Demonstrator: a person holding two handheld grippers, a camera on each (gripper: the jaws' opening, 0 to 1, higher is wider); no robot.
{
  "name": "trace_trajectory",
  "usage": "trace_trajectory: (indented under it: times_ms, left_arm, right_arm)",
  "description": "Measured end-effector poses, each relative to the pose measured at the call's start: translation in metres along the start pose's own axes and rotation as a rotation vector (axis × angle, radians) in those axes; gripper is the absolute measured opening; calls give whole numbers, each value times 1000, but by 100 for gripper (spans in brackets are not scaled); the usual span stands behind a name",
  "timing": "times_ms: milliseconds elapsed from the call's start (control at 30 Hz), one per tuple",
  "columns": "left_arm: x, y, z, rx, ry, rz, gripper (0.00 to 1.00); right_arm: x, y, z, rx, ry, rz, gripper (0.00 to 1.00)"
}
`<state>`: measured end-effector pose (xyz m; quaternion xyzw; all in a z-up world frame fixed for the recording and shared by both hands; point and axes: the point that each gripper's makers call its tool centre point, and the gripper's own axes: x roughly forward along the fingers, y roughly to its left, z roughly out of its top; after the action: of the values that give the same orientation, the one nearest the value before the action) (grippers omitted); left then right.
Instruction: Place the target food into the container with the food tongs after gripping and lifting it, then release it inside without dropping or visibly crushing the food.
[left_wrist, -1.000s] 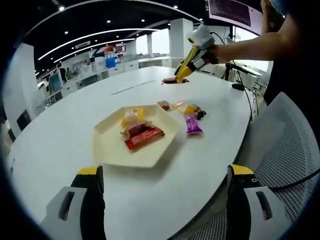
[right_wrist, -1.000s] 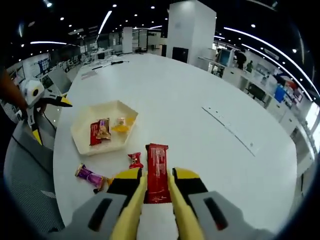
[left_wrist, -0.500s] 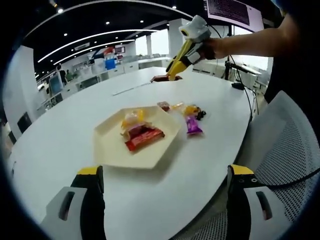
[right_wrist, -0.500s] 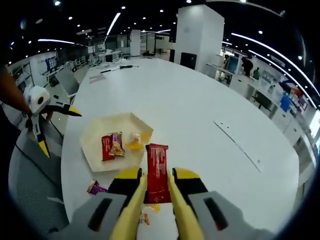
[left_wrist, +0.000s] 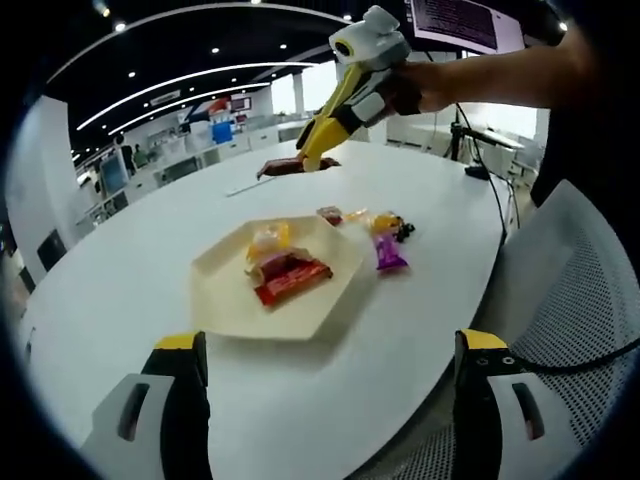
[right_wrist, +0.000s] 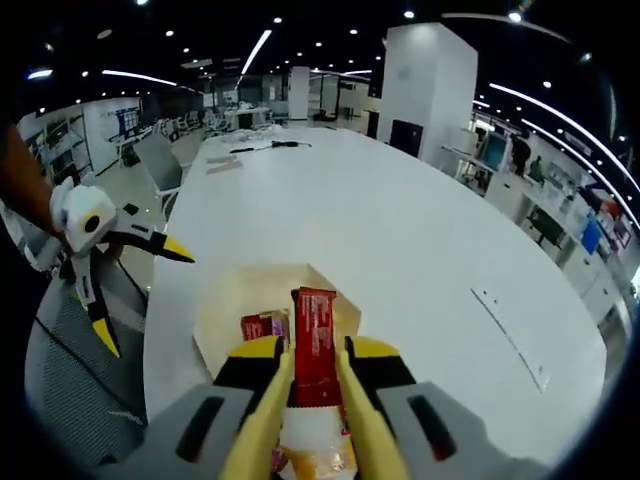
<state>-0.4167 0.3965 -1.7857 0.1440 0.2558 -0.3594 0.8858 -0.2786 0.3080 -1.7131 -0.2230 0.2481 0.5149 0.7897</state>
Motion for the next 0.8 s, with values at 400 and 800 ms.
trace_trajectory:
  times_ms: [400,800]
  left_arm:
    - [0,2,-2,0,10,14,99]
    - [0,3,0,8,3,19,98]
  right_arm:
    - [31,17,35,-37,-31,40,24]
    - [40,14,45,-62,-31,46,24]
